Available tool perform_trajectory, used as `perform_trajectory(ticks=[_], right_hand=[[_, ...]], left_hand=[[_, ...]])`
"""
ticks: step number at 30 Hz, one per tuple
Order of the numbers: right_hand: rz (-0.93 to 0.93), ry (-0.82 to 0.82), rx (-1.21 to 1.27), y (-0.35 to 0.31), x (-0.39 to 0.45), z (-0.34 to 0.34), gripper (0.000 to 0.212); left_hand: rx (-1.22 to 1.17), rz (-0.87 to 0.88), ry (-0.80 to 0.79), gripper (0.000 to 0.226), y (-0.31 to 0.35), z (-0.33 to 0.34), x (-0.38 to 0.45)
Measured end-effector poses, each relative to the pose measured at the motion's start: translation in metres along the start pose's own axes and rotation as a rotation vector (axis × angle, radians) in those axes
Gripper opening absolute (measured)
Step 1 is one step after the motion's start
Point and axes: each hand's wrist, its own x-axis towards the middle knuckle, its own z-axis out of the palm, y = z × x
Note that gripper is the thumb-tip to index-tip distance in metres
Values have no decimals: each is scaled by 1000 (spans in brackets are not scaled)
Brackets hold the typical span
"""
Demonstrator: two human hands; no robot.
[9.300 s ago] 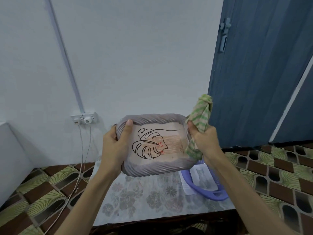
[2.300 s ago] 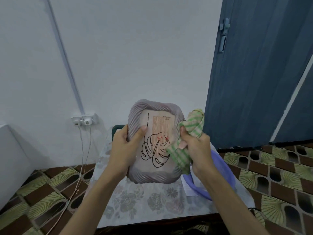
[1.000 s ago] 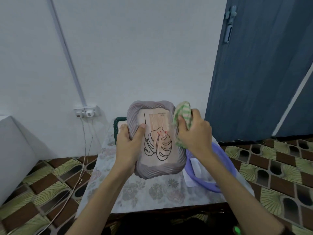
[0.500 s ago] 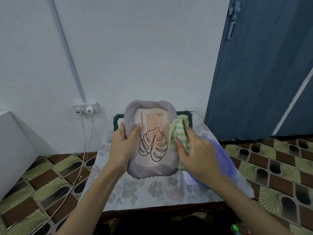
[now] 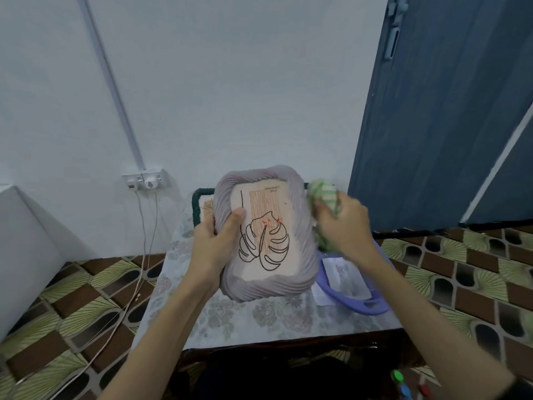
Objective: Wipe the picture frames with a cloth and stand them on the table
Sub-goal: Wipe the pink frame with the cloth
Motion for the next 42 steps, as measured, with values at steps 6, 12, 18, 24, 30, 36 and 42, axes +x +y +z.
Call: perform_trajectory(ticks=[6,12,18,24,30,36,42], right_hand=[[224,-35,514,-17,-4,-43,9],[-198,-96,-279,-17,-48,-15,49],[-142,14,-64,-23,-22,-8,34],[-16,39,164,-17,-21,-4,17],[217,146,589,-19,2,-24,15],[-357,37,-91,-18,-35,-9,43],[-196,130,-54,-22,-14,3,44]], left_hand=[[-12,-15,13,14,-1,0,2],[16,24,18,14,2,10,-3],[73,73,42,19,6,7,-6],[118,110,-10,16,9,6,-9],[43,62,17,12,11,-2,-4],[46,97,24,12,18,1,-2],[150,183,6,14,17,4,-13]])
